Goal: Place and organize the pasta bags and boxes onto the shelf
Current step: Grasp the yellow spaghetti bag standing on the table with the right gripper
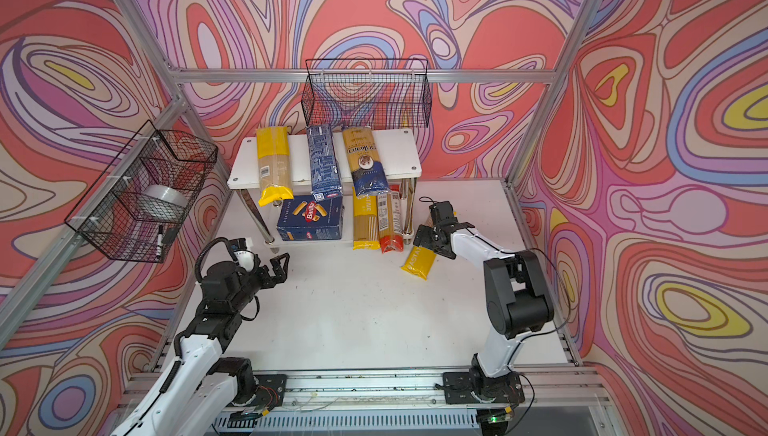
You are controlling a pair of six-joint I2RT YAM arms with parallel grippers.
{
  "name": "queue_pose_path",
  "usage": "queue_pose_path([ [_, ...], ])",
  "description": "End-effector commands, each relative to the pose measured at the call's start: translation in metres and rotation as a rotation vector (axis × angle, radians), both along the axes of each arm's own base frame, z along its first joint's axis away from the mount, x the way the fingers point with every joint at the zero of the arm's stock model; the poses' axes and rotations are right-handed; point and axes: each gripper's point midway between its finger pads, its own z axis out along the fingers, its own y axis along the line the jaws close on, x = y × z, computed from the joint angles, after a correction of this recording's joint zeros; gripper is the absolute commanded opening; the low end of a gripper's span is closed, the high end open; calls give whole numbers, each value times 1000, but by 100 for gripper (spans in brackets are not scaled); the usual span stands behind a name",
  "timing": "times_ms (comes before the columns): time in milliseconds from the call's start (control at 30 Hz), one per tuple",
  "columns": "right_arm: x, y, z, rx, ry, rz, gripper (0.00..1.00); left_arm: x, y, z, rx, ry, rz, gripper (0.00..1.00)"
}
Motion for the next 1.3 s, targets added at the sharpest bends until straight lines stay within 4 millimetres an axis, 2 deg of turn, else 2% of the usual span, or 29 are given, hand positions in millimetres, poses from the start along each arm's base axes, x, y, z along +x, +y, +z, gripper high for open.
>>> queue_pose_path([
  [0, 4, -4, -13, -55, 34, -16, 98, -8, -12, -9, -57, 34, -53, 100],
  [167, 4, -6, -34, -95, 102, -10, 98, -9, -18, -8, -53, 26, -94, 100],
  [267, -6, -16, -45, -163, 173, -14, 98, -8, -22, -5, -60, 10, -111, 100],
  [400, -19, -32, -49, -245, 230, -23, 98, -9, -23, -2, -69, 0, -115, 100],
  [533, -34, -41, -50, -228, 244, -41, 98, -11, -23, 3, -72, -14, -115, 100],
  [600, -41, -45, -48, -210, 242, -48, 98, -12, -22, 2, -65, -13, -113, 100],
  [700, -49, -40, -39, -169, 213, -22, 99, -12, -18, -2, -39, -6, -99, 100],
  [833, -52, -33, -5, -112, 100, -5, 98, -11, -14, -3, -11, -7, -78, 100],
  [933, -50, -25, 8, -71, 35, 39, 98, -9, -12, -4, 1, -12, -70, 100],
  [1133, -42, -20, -2, -111, 55, 141, 98, -5, -7, -9, 50, 4, -61, 100],
  [1267, -35, -15, -13, -103, 67, 167, 98, -3, 3, -13, 121, 9, -26, 100],
])
